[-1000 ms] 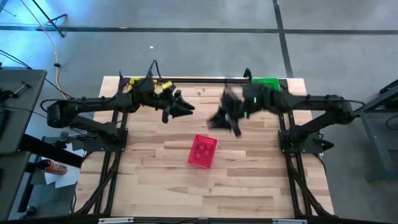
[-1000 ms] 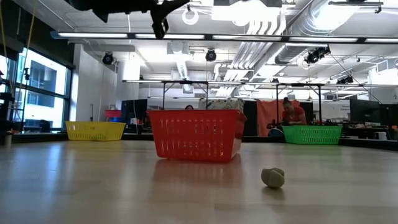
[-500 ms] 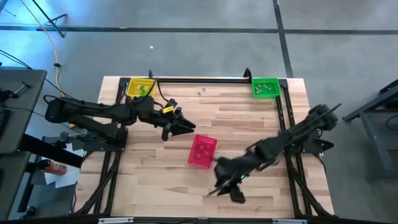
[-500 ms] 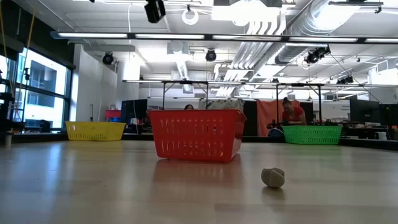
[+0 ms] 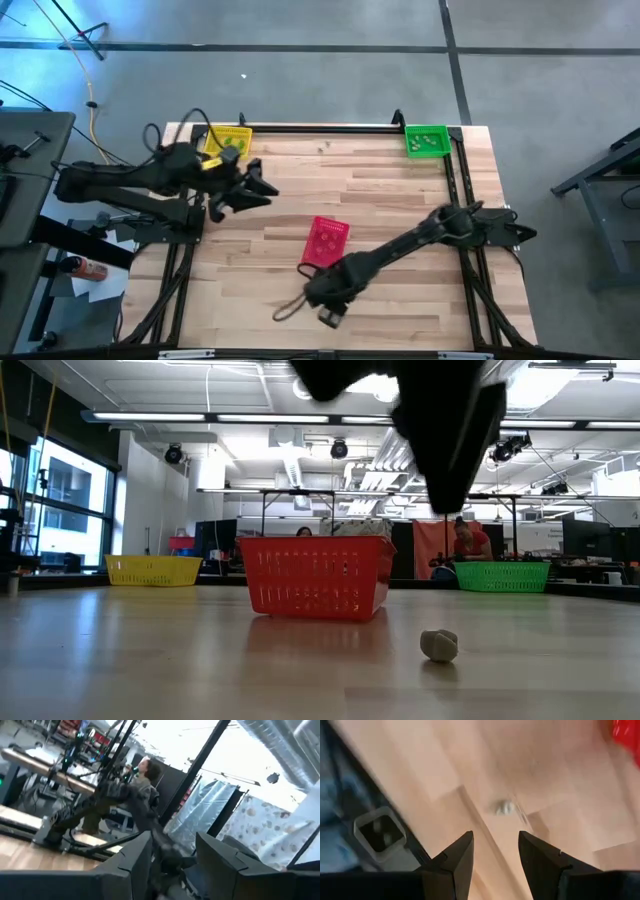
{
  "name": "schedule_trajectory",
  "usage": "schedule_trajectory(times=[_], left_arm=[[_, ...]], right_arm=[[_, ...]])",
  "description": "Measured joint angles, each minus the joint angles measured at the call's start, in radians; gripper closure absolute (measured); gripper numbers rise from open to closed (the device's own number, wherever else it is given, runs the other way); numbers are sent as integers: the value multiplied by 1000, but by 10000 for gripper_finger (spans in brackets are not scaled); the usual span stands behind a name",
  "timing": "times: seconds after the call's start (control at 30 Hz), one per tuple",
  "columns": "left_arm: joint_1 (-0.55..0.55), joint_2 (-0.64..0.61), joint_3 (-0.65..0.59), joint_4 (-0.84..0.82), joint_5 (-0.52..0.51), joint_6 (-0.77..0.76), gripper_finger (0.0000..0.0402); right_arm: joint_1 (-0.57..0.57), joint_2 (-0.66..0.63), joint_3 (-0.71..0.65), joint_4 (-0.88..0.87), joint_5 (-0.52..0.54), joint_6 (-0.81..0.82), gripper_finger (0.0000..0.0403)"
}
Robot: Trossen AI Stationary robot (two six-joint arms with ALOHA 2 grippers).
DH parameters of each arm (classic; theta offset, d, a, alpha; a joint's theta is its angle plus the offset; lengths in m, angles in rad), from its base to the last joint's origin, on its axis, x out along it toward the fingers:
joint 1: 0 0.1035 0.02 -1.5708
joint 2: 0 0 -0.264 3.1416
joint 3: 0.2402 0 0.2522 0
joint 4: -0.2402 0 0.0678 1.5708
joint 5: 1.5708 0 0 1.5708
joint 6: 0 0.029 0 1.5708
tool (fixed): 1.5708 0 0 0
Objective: Sort Halloween decoration
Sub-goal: Put the white skull toy into the green bin
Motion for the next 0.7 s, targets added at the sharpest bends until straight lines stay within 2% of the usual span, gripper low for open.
schedule_trajectory(times=[0.13, 0.23, 0.7], left_arm=[[0, -68, 0, -47, 0, 39, 257], [0, -94, 0, -73, 0, 48, 257], [0, -100, 0, -150, -8, 49, 257]], right_arm=[[-31, 83, 57, -16, -90, 176, 252], [-37, 117, 65, -20, -112, 265, 252], [-10, 147, 55, -27, -43, 433, 252]])
